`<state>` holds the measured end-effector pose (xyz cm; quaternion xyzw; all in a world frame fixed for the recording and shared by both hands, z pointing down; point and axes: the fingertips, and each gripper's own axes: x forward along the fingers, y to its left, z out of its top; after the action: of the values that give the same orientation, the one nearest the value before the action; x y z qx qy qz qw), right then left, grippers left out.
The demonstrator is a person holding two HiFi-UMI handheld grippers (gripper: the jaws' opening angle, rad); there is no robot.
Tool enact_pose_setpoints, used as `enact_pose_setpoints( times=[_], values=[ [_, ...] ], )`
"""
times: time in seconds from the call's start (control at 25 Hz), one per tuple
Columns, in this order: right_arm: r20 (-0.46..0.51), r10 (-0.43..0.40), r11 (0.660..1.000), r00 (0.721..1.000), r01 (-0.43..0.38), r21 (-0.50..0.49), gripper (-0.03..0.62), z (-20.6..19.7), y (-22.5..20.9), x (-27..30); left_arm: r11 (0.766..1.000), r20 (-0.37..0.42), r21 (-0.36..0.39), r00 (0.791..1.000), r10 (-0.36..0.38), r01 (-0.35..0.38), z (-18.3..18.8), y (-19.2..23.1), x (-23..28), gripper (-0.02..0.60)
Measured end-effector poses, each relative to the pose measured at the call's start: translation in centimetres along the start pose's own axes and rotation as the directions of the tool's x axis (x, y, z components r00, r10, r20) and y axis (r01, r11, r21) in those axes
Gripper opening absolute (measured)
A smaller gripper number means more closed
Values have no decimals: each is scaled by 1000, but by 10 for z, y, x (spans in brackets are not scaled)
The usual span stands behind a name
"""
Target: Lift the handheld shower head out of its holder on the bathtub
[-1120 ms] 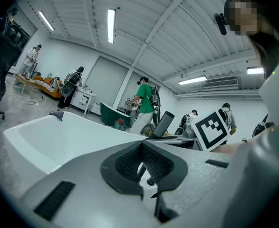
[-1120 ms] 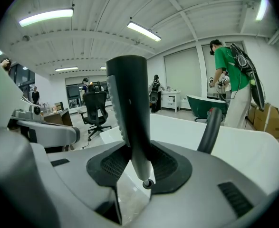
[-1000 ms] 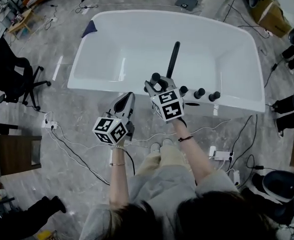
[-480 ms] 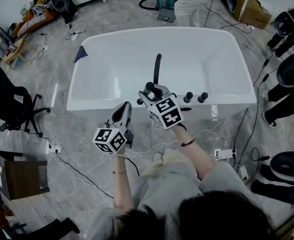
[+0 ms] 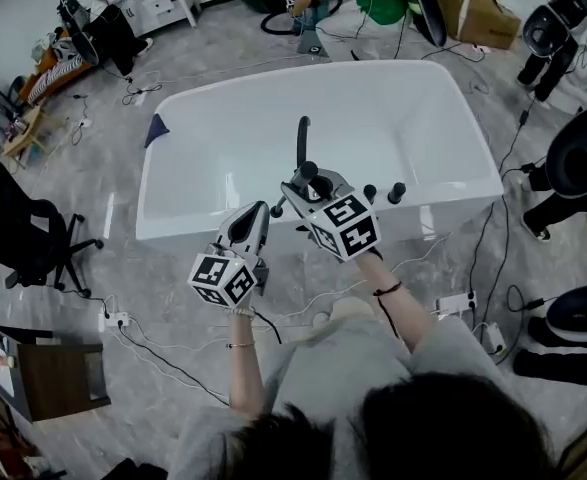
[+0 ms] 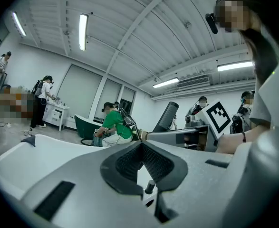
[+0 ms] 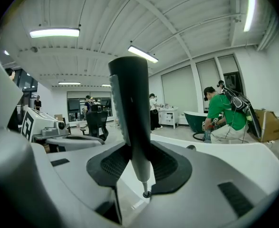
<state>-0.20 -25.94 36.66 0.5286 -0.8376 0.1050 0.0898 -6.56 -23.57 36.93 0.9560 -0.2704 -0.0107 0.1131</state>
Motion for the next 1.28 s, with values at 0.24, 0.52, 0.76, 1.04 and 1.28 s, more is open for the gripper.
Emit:
enact_pose_setpoints(
  times=[0.24,0.52,0.76,1.04,1.28],
  values=[
    [25,-10,1000,1000,10,14,132,10,2,-20,997,-43,70,998,-35,38,2,-12,-3,6],
    [59,-37,999,998,35,34,132,16,-3,-46,992,-41,98,996,-78,82,8,-29,-4,6],
    [93,-67,997,993,65,35,132,28,-4,-67,987,-19,120,994,-106,108,19,-39,-3,5],
    [96,-97,994,991,92,55,132,23,-10,-79,984,-22,118,991,-135,136,15,-47,4,6],
    [98,-100,994,990,96,51,132,22,-15,-82,981,-22,124,989,-145,146,17,-51,11,6]
  ],
)
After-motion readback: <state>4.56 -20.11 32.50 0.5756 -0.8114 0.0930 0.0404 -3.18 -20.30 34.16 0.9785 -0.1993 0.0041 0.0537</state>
